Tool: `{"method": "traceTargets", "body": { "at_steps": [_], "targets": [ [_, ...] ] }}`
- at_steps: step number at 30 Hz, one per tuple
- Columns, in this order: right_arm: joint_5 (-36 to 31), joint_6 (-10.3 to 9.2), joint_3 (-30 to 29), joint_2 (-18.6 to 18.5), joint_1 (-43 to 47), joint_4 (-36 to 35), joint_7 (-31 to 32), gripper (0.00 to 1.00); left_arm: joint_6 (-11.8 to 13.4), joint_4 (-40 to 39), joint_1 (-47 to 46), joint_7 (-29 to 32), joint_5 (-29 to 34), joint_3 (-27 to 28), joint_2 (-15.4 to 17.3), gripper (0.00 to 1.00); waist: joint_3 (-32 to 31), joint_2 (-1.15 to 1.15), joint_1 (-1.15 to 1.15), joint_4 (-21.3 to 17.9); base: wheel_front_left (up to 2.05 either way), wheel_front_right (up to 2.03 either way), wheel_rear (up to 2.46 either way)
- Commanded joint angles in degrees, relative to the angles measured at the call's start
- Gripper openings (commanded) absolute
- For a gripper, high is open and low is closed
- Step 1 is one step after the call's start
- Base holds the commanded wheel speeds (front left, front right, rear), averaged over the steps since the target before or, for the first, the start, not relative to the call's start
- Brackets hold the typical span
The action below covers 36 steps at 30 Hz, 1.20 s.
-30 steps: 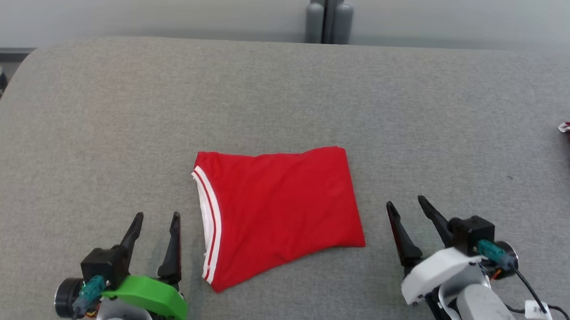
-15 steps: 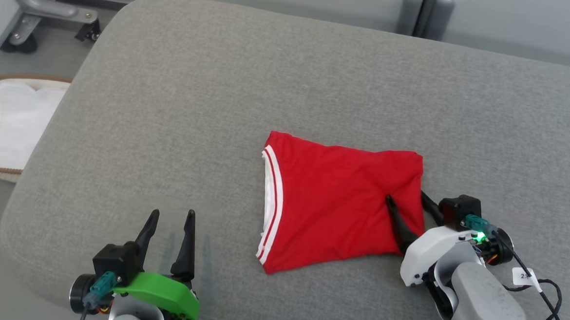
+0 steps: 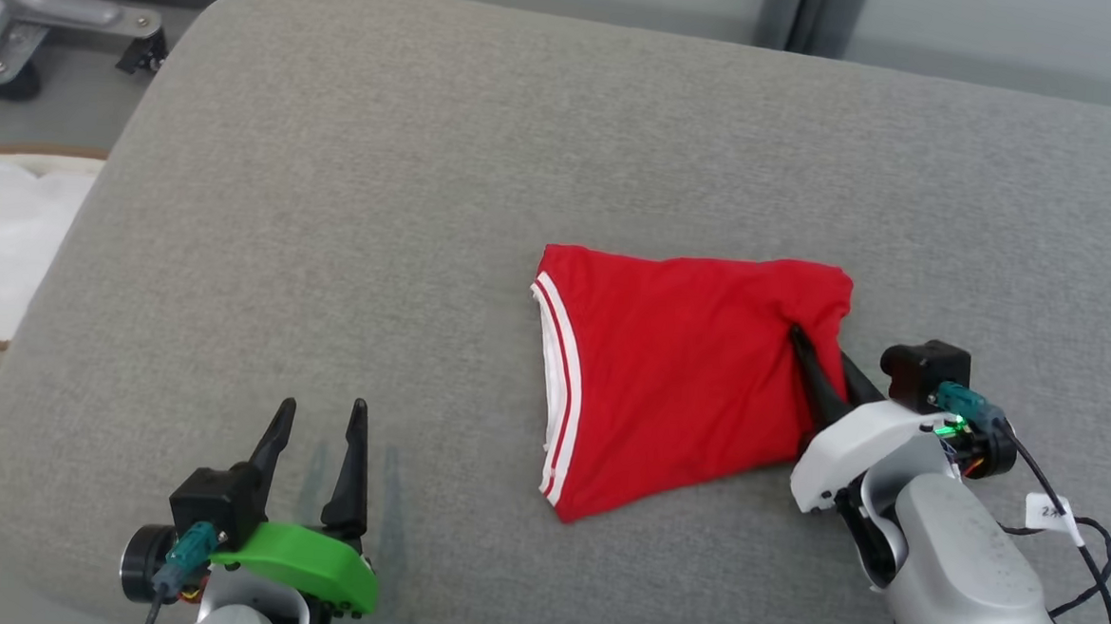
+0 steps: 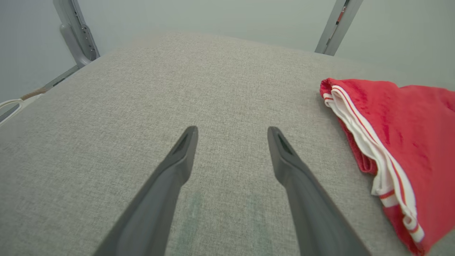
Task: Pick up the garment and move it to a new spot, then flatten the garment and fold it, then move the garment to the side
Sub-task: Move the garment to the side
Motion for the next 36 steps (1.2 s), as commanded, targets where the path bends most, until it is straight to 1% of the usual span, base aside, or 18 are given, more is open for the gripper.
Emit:
{"method": "traceTargets", "body": {
  "at_steps": [1,8,15,18,24,28,30,32,36],
  "targets": [
    [0.38,-0.13,-0.64,-0.4,0.68,-0.92,-0.1,0.0,0.15,-0.37,-0.87,0.03,0.87,0.31,0.11,1.0,-0.72,0.0,0.0,-5.96,0.0,0.0,0.0],
    [1.53,-0.13,-2.78,-0.34,2.3,-4.05,-0.1,0.0,0.15,-1.14,-1.83,0.03,2.28,0.09,0.7,1.0,-0.46,0.0,0.0,-17.65,0.0,0.0,0.0],
    [3.34,-0.13,-2.52,-0.31,4.2,-5.88,-0.11,0.0,0.15,-1.72,-2.96,0.03,2.64,-0.77,1.95,1.0,0.59,0.0,0.0,-29.52,0.0,0.0,0.0],
    [4.69,-0.12,-1.9,-0.29,4.91,-6.63,-0.11,0.0,0.15,-1.85,-3.12,0.03,2.63,-1.3,2.57,1.0,1.19,0.0,0.0,-33.93,0.0,0.0,0.0],
    [6.89,-0.13,0.04,-0.29,5.86,-7.82,-0.11,0.0,0.15,-1.96,-3.06,0.03,2.44,-2.22,3.25,1.0,2.07,0.0,0.0,-40.85,0.0,0.0,0.0],
    [7.2,-0.12,0.33,-0.26,6.29,-8.35,-0.1,0.0,0.15,-2.0,-3.45,0.03,2.21,-3.02,3.38,1.0,2.58,0.0,0.0,-43.21,0.0,0.0,0.0],
    [7.86,-0.12,0.88,-0.25,6.23,-8.26,-0.1,0.0,0.15,-2.06,-3.74,0.03,2.22,-3.52,3.51,1.0,3.04,0.0,0.0,-43.73,0.0,0.0,0.0],
    [8.58,-0.12,0.94,-0.3,5.34,-7.72,-0.1,0.0,0.15,-2.06,-4.0,0.03,2.3,-4.04,3.78,1.0,3.65,0.0,0.0,-43.89,0.0,0.0,0.0],
    [6.74,-0.12,-0.37,-0.22,2.16,-7.51,-0.11,0.0,0.15,-2.55,-4.39,0.03,2.3,-5.37,5.09,1.0,5.96,0.0,0.0,-43.09,0.0,0.0,0.0]
  ]
}}
